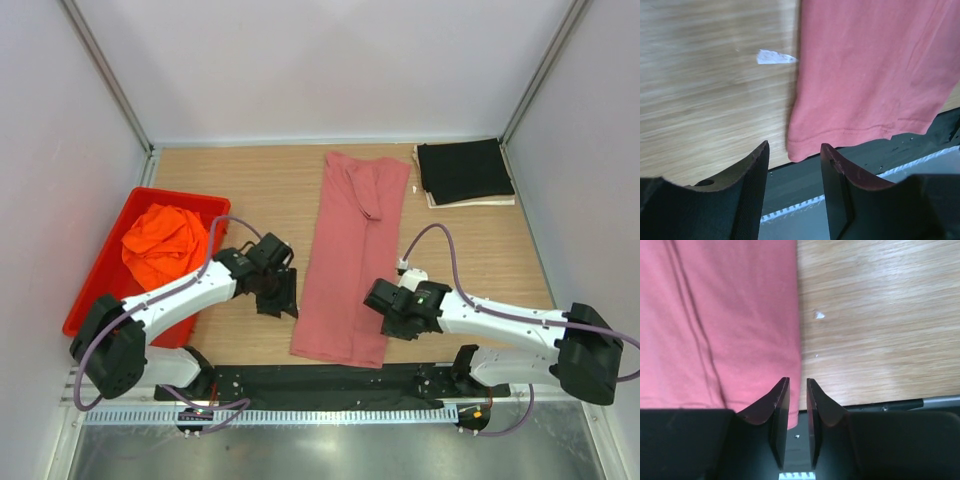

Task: Fold and stack the t-shirts
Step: Fold the tshirt

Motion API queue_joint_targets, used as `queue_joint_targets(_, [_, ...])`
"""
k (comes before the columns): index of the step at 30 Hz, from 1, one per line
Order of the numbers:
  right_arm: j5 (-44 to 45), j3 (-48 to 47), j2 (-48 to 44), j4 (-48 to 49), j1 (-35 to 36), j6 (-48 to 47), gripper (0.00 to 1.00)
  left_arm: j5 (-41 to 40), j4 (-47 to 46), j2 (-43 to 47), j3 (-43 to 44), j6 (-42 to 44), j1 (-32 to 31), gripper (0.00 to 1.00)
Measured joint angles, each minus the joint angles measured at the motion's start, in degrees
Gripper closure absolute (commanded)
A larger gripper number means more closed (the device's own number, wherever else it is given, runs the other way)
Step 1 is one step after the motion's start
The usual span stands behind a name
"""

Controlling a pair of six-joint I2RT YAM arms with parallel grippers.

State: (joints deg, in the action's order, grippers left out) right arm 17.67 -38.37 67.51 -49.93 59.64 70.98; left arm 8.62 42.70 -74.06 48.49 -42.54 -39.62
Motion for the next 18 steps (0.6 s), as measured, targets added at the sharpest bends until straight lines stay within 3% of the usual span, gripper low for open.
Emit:
queue_joint_targets(4, [-3.5, 0.0, -2.4, 0.8, 0.0, -1.1, 0.69, -0.5, -2.1, -3.0, -0.6, -2.7, -4.9, 0.51])
queue_joint_targets(12, [-8.7, 1.5, -1.8, 6.1, 1.6, -0.9, 0.69, -4.3, -4.9, -6.9, -0.6, -6.4, -10.9, 0.51])
queue_joint_targets(18, [-11.4, 7.0, -1.7, 8.4, 3.7, 0.3, 0.70, -8.2, -4.7, -8.1, -1.6, -8.3, -13.4, 0.63])
